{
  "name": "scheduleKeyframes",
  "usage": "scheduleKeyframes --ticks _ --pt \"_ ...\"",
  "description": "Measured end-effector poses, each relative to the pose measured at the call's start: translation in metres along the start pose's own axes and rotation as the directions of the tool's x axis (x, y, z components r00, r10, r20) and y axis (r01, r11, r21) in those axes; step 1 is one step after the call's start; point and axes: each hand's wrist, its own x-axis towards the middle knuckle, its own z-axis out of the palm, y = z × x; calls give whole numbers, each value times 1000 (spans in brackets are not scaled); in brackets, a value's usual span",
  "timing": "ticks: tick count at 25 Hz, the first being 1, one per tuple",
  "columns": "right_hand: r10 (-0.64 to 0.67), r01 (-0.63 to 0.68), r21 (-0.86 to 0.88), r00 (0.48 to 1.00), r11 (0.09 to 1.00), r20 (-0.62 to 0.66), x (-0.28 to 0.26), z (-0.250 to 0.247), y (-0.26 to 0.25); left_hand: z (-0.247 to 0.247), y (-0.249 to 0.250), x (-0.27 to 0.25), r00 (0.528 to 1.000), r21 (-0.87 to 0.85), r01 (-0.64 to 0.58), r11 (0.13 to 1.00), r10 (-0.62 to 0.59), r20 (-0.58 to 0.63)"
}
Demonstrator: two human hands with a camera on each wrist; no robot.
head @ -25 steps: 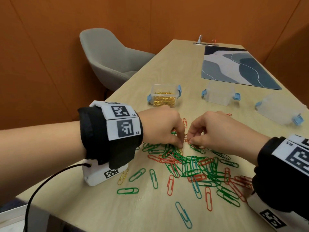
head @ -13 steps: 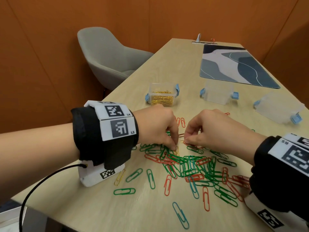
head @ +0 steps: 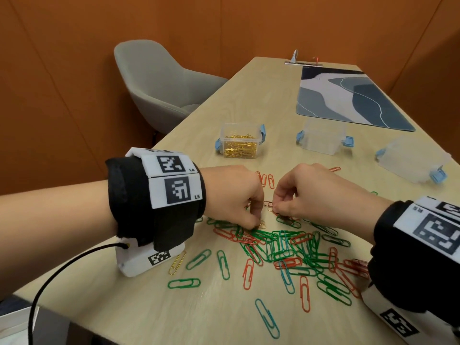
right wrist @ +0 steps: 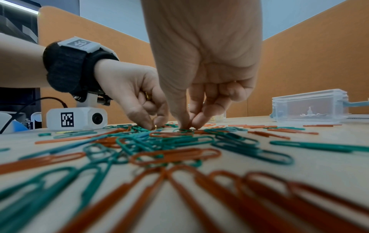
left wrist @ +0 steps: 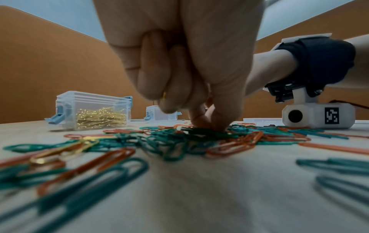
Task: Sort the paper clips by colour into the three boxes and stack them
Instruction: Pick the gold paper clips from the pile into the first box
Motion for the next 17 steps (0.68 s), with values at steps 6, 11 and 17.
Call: scheduleKeyframes --ticks 6,11,17 --pt "23 -25 41 998 999 65 -2 1 1 -4 -1 -6 988 -153 155 976 -152 32" --pt "-21 21 49 1000 999 -13 -1 -2 3 -25 -24 -23 932 -925 294 243 -288 221" --pt "-23 23 5 1000 1000 14 -1 -2 3 -16 -35 -37 937 -964 183 -192 -262 230"
